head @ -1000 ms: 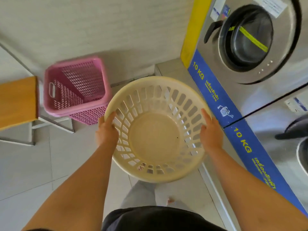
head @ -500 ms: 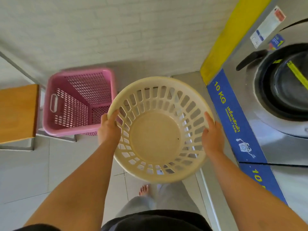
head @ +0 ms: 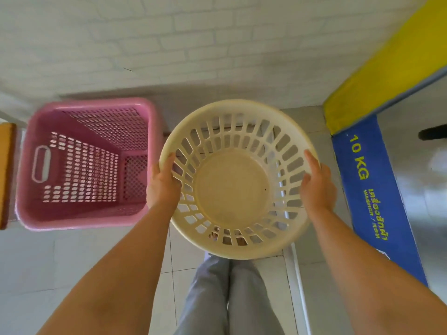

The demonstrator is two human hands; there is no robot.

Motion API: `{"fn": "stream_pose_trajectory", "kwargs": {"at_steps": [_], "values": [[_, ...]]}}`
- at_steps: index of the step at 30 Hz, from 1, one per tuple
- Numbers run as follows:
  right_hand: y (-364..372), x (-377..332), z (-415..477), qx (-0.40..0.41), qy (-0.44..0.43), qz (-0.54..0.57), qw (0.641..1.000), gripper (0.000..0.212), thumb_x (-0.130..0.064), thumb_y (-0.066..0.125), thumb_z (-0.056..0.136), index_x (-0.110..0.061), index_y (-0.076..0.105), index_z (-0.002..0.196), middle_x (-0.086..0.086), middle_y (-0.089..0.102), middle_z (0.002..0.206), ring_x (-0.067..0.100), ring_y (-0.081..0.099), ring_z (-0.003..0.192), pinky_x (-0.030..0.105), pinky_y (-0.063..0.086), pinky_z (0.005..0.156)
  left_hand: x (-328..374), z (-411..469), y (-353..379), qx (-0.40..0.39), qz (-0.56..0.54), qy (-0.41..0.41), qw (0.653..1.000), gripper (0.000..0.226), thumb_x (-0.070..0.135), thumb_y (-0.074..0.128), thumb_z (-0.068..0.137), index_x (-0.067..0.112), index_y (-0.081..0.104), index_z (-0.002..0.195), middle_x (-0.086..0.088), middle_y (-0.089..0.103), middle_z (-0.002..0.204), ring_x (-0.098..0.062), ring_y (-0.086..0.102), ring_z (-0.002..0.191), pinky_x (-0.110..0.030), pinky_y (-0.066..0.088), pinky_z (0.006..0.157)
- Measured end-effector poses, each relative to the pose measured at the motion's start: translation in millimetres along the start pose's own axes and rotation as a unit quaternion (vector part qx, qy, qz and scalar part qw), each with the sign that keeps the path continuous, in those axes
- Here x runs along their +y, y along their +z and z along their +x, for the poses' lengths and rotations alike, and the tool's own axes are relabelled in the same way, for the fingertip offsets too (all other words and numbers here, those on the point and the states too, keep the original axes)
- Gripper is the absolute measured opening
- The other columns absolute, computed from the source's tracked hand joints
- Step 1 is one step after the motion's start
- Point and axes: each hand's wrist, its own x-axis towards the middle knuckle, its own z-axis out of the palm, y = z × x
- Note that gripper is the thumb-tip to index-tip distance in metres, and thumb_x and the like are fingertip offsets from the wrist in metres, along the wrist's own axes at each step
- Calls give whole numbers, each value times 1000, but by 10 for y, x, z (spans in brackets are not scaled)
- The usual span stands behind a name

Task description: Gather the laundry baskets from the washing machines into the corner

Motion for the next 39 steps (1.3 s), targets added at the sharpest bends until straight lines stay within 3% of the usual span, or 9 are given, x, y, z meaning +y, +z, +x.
{"fn": "stream_pose_trajectory", "kwargs": {"at_steps": [3,11,15,21,24,27,30,33,39], "values": [[332,-21,359,-1,1,7,1000,59,-11,43,98,-43,29,144,8,47,130,31,61,84,44,55,69,10,352,282,-1,3,-4,1000,66,2,45,89,38,33,144,-7,44,129,-27,54,79,-41,52,71],[1298,59,1084,20,-13,10,1000,60,-11,44,97,-46,27,143,6,47,131,27,62,82,36,52,63,-145,1163,1110,2,-12,-37,999,72,-2,40,86,44,32,141,-9,41,133,-31,57,84,-44,53,76],[1722,82,1402,26,-23,5,999,60,-12,45,97,-47,28,143,5,46,134,27,63,82,37,52,64,-228,1546,1507,8,-75,-81,994,67,0,39,91,49,32,137,1,39,132,-28,57,97,-49,55,82],[2264,74,1793,23,-44,11,999,59,-11,44,97,-46,30,143,3,45,135,31,63,78,32,46,63,-440,1994,1928,48,-40,-56,996,72,-7,42,89,40,34,142,-9,40,132,-33,56,96,-49,52,84],[2463,62,1912,-5,-52,4,999,63,-9,43,96,-47,26,144,4,43,138,30,60,73,31,43,61,-556,2120,2061,49,-20,-49,997,72,-8,44,87,35,36,144,-13,40,134,-33,53,103,-42,48,82],[2608,92,1966,-69,-47,-21,996,73,-3,44,94,-48,19,146,4,32,148,28,54,69,32,42,61,-674,2226,2162,-1,-18,-69,997,68,-2,46,89,31,33,146,-15,34,142,-36,47,117,-45,43,95],[2662,130,1979,-140,-37,-36,989,79,-1,47,92,-45,14,149,0,8,159,33,60,99,38,51,73,-762,2306,2182,-76,-10,-63,995,67,4,48,89,26,29,149,-13,16,155,-38,29,137,-46,33,110],[2587,68,1956,-170,-27,-63,983,70,-14,48,96,-43,14,149,-3,-9,161,31,40,133,43,48,95,-701,2291,2118,-102,-7,-80,992,62,12,51,91,29,31,147,-7,9,157,-38,30,138,-47,33,112],[2064,-254,1473,-148,-99,-107,978,57,-30,39,100,-33,15,152,8,4,162,29,25,144,43,39,106,-320,1758,1678,-134,48,-50,989,58,29,43,99,25,20,151,-5,0,162,-34,15,146,-52,25,116]]}}
